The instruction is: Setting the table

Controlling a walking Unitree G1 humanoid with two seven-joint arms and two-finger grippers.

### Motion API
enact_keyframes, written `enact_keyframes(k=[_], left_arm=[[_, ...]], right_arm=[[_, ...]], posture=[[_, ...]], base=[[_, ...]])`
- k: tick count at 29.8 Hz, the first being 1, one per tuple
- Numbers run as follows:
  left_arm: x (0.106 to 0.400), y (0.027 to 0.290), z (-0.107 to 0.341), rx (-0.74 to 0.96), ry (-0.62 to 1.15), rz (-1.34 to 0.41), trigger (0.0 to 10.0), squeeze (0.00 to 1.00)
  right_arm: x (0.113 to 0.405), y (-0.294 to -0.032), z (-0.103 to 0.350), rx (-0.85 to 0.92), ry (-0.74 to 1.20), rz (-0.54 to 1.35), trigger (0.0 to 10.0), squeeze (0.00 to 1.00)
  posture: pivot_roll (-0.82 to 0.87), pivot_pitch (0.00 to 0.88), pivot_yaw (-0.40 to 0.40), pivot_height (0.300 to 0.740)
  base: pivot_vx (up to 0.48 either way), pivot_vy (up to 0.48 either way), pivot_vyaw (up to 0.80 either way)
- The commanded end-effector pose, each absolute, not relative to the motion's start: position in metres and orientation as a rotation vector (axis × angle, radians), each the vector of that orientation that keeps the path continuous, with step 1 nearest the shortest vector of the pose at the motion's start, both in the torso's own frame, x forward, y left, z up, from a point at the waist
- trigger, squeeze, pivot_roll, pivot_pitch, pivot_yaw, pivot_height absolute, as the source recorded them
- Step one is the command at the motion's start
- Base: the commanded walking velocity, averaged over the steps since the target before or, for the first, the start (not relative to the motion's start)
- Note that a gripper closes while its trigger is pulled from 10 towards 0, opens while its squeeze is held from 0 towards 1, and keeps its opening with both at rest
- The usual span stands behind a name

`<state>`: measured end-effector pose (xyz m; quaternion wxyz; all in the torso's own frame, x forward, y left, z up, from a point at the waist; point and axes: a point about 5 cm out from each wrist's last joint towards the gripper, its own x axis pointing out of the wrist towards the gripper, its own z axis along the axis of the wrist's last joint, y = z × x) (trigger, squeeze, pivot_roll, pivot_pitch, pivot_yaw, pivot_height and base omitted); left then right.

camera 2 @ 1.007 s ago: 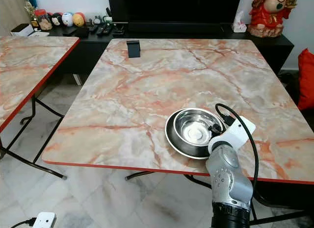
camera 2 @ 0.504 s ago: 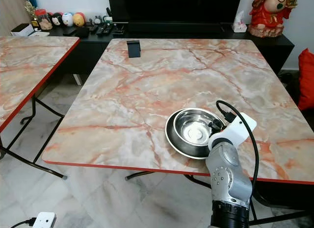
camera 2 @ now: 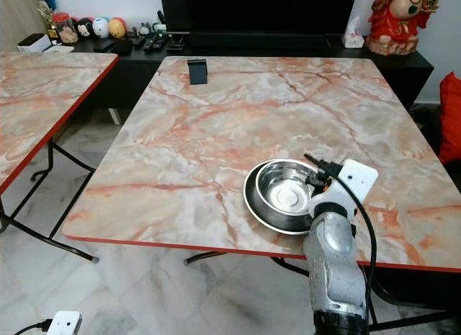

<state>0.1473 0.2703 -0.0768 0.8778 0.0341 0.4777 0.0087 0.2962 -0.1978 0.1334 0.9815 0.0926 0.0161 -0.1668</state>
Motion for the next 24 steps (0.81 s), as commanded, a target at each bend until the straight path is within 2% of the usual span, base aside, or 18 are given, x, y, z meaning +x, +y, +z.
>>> enact_keyframes(k=[1, 9, 18, 24], left_arm=[[0.145, 0.275, -0.076, 0.083, 0.996, 0.031, 10.0, 0.00], [0.146, 0.274, -0.076, 0.084, 0.973, 0.052, 10.0, 0.00], [0.144, 0.275, -0.076, 0.092, 0.976, 0.062, 10.0, 0.00], [0.143, 0.273, -0.077, 0.071, 0.972, 0.078, 10.0, 0.00]], right_arm=[[0.295, -0.196, 0.148, 0.151, -0.064, -0.309, 10.0, 0.00], [0.289, -0.188, 0.134, 0.105, -0.115, -0.216, 10.0, 0.00], [0.287, -0.184, 0.141, 0.042, -0.211, -0.190, 10.0, 0.00], [0.290, -0.165, 0.142, -0.009, -0.245, -0.083, 10.0, 0.00]], posture=[[-0.03, 0.000, 0.028, 0.740], [0.00, 0.000, 0.010, 0.740], [-0.03, 0.000, 0.019, 0.740], [-0.04, 0.000, -0.003, 0.740]], base=[[0.000, 0.000, 0.00], [0.000, 0.000, 0.00], [0.000, 0.000, 0.00], [0.000, 0.000, 0.00]])
